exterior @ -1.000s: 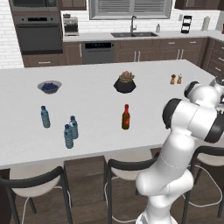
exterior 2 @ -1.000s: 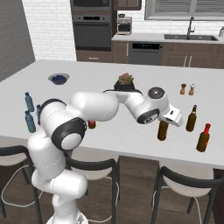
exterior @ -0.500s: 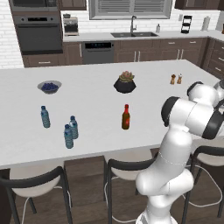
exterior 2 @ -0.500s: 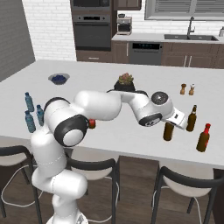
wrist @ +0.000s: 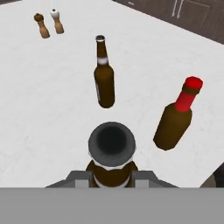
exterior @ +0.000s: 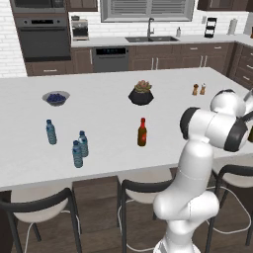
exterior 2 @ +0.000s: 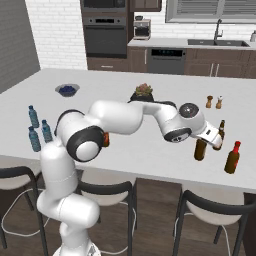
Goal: Move the plastic bottles in the middle to the plastics group, and the glass bottles in the middle to the glass group.
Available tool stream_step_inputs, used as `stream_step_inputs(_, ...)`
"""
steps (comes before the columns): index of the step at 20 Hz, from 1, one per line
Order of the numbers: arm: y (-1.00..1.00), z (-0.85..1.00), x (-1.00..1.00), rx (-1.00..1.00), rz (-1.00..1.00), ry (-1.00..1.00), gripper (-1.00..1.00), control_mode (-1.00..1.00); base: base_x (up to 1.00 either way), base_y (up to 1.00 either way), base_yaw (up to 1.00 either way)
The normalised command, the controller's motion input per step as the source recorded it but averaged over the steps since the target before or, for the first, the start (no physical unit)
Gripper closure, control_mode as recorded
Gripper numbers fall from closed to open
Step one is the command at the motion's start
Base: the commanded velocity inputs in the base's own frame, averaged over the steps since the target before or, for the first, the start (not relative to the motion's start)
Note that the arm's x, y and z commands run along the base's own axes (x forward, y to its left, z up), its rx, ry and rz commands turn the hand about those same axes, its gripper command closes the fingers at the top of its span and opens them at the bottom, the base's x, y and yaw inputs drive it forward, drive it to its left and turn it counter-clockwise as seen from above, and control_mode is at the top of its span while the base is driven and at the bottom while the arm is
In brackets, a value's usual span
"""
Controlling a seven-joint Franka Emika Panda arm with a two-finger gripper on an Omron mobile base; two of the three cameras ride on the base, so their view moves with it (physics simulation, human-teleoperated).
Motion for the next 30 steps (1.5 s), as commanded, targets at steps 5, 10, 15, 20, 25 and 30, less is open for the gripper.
stream_step_inputs(5, -0.03, -0.01, 0.0, 0.0, -0.01, 0.0, 1.0, -1.0, 0.0, 0.0, 0.0)
stream_step_inputs(10, 0.0, -0.25, 0.0, 0.0, -0.01, 0.0, 1.0, -1.0, 0.0, 0.0, 0.0)
stream_step_inputs(15, 0.0, -0.03, 0.0, 0.0, 0.0, 0.0, 1.0, -1.0, 0.0, 0.0, 0.0)
stream_step_inputs(20, 0.0, -0.06, 0.0, 0.0, 0.0, 0.0, 1.0, -1.0, 0.0, 0.0, 0.0)
stream_step_inputs(25, -0.09, 0.0, 0.04, 0.0, -0.01, 0.0, 1.0, -1.0, 0.0, 0.0, 0.0)
stream_step_inputs(30, -0.07, 0.0, 0.1, 0.0, -0.02, 0.0, 1.0, -1.0, 0.0, 0.0, 0.0)
